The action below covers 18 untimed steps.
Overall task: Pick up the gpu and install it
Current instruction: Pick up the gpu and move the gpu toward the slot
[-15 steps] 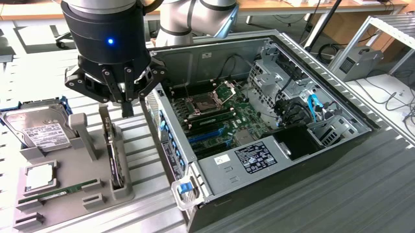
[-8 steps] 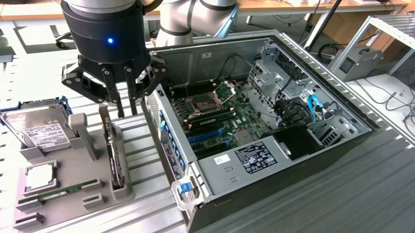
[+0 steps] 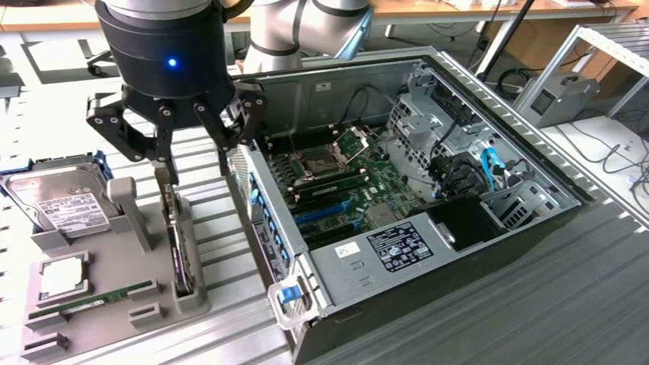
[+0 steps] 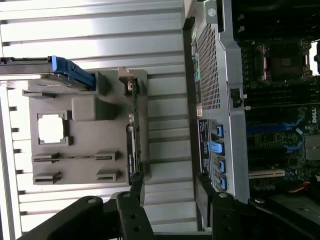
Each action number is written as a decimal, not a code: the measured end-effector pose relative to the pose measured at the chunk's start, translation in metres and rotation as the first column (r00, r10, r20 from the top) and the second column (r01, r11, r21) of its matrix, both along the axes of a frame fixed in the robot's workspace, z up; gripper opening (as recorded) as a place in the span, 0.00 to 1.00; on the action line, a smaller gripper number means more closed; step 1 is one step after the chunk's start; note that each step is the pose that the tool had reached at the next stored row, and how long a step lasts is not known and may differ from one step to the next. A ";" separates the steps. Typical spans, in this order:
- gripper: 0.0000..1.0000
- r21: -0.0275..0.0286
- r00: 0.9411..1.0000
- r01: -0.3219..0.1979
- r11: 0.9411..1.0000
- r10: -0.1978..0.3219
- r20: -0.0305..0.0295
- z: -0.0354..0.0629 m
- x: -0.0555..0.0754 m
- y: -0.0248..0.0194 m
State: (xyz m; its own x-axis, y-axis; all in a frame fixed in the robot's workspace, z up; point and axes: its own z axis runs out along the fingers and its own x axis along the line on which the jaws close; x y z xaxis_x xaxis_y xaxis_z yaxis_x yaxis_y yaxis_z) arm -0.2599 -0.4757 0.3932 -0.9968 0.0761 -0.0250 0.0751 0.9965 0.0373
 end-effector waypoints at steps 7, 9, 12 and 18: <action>0.54 0.000 1.000 0.000 1.000 0.000 0.000 0.0000 0.000 0.0006; 0.54 0.000 1.000 0.000 1.000 0.000 0.000 -0.0002 0.000 0.0009; 0.54 0.000 1.000 0.000 1.000 0.000 0.000 -0.0006 0.000 0.0014; 0.54 0.000 1.000 0.000 1.000 0.000 0.000 -0.0021 0.000 0.0023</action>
State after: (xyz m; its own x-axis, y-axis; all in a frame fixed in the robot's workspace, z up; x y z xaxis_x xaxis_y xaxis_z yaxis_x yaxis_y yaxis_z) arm -0.2602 -0.4734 0.3911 -0.9968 0.0761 -0.0250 0.0751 0.9965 0.0373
